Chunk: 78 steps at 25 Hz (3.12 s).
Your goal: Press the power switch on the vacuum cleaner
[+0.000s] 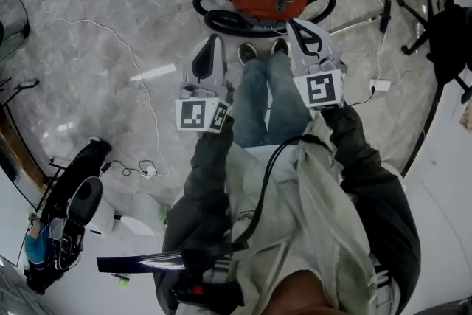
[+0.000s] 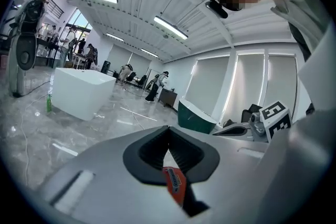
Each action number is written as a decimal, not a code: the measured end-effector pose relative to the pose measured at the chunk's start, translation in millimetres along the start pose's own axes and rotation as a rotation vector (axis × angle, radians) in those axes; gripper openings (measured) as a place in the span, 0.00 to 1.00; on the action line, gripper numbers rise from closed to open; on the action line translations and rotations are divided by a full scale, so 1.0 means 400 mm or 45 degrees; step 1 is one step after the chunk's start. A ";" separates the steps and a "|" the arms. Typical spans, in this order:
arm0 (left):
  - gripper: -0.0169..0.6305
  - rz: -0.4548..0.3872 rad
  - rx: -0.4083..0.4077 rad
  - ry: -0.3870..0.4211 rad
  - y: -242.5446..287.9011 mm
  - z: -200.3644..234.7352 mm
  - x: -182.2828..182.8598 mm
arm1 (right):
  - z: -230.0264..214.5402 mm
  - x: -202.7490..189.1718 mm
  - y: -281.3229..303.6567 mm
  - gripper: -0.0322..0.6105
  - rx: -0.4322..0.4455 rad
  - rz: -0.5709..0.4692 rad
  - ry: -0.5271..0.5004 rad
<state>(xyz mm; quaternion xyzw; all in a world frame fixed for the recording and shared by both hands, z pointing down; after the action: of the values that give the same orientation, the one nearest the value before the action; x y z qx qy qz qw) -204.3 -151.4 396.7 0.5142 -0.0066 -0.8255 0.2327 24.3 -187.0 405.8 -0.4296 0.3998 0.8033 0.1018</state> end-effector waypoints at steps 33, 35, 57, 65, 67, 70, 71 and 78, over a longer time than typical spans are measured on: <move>0.03 0.164 0.095 -0.073 0.204 0.235 -0.334 | 0.165 -0.419 0.648 0.05 0.326 0.611 -0.297; 0.03 0.168 0.110 -0.067 0.199 0.257 -0.331 | 0.167 -0.425 0.667 0.05 0.343 0.649 -0.315; 0.03 0.182 0.146 -0.114 0.195 0.295 -0.369 | 0.199 -0.446 0.701 0.05 0.321 0.701 -0.592; 0.03 0.177 0.174 -0.122 0.187 0.299 -0.376 | 0.135 -0.435 0.729 0.05 0.307 0.716 -0.580; 0.03 0.180 0.174 -0.129 0.188 0.294 -0.380 | 0.136 -0.437 0.735 0.05 0.316 0.717 -0.602; 0.03 0.184 0.171 -0.139 0.186 0.289 -0.388 | 0.138 -0.434 0.739 0.05 0.317 0.711 -0.627; 0.03 0.184 0.172 -0.142 0.185 0.290 -0.391 | 0.138 -0.434 0.741 0.05 0.320 0.711 -0.629; 0.03 0.200 0.181 -0.152 0.189 0.297 -0.411 | 0.144 -0.429 0.746 0.05 0.336 0.737 -0.682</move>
<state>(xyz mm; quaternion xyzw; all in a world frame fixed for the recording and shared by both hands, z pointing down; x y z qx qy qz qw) -217.2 -181.7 610.6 0.4774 -0.1192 -0.8313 0.2587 -57.3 -311.0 721.8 -0.0587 0.5630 0.8239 0.0264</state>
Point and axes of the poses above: the fingertips, and each gripper's own axes: y forward along the fingers, z to its left, x out of its top, the point moved 8 cm from there along -y, backward along the fingers, and after that the axes turned 9 degrees about -y, right-handed, at the moved point
